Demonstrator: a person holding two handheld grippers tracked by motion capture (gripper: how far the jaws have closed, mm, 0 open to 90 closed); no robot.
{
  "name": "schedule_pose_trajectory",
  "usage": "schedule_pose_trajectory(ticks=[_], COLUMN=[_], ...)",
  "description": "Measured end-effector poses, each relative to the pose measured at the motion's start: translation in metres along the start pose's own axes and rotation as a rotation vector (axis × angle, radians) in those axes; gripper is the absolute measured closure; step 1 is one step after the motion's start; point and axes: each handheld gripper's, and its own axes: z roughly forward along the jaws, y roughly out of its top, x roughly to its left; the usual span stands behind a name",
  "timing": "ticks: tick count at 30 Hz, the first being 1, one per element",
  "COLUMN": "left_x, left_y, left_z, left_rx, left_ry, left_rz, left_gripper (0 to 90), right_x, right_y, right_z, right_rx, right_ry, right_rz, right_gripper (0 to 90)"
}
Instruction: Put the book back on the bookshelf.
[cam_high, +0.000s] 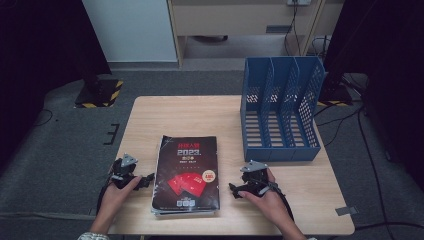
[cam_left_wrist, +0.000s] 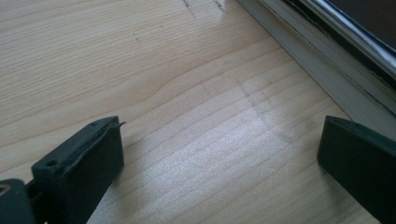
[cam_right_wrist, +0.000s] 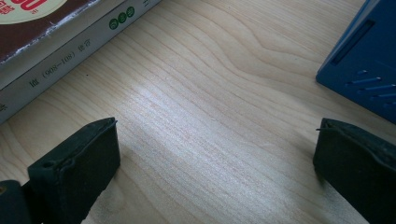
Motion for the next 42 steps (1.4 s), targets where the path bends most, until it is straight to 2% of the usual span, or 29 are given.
schedule_pose_trajectory(ticks=[8, 10, 12, 20, 23, 28, 32, 33, 35, 36, 37, 38, 39, 40, 42], left_x=[-0.001, 0.0, 0.003, 0.002, 0.001, 0.001, -0.002, -0.002, -0.004, -0.006, -0.006, -0.009, -0.009, -0.012, -0.014], left_y=[-0.001, 0.0, 0.002, 0.002, 0.002, 0.006, 0.006, 0.006, 0.007, 0.008, 0.008, 0.011, 0.011, 0.012, 0.013], left_z=[-0.004, -0.008, -0.013, -0.028, -0.033, -0.043, -0.047, -0.048, -0.05, -0.052, -0.052, -0.053, -0.053, -0.054, -0.055], left_rx=[-0.015, -0.031, -0.059, -0.101, -0.128, -0.183, -0.187, -0.187, -0.192, -0.199, -0.199, -0.203, -0.203, -0.205, -0.203], left_ry=[-0.002, 0.01, 0.022, 0.043, 0.04, 0.039, 0.032, 0.025, 0.017, 0.012, 0.012, 0.013, 0.013, 0.009, 0.008], left_rz=[0.007, -0.004, -0.032, -0.039, -0.056, -0.067, -0.061, -0.063, -0.068, -0.061, -0.061, -0.058, -0.058, -0.053, -0.047], left_gripper=[4.8, 5.1, 6.0, 8.3, 8.4, 8.5, 9.2, 9.6, 9.8, 12.9, 13.8, 14.3, 15.5, 18.1, 19.9], right_x=[-0.001, -0.001, -0.001, -0.001, -0.001, 0.001, 0.002, 0.003, 0.004, 0.006, 0.006, 0.008, 0.008, 0.009, 0.009], right_y=[0.0, 0.0, 0.0, 0.0, 0.0, 0.0, 0.002, 0.003, 0.005, 0.008, 0.008, 0.01, 0.01, 0.011, 0.011], right_z=[0.001, 0.001, 0.001, 0.0, -0.001, -0.003, -0.006, -0.007, -0.012, -0.02, -0.02, -0.027, -0.027, -0.033, -0.034], right_rx=[-0.005, -0.005, -0.006, -0.007, -0.009, -0.011, -0.008, -0.009, -0.033, -0.069, -0.069, -0.107, -0.107, -0.14, -0.149], right_ry=[0.004, 0.005, 0.008, 0.01, 0.017, 0.033, 0.057, 0.067, 0.082, 0.074, 0.074, 0.074, 0.074, 0.081, 0.083], right_rz=[-0.007, -0.008, -0.011, -0.018, -0.022, -0.041, -0.068, -0.061, -0.054, -0.067, -0.067, -0.074, -0.074, -0.082, -0.083], right_gripper=[1.3, 1.4, 1.5, 2.7, 3.9, 12.5, 21.7, 21.8, 22.8, 24.4, 24.4, 28.3, 28.3, 35.0, 37.7])
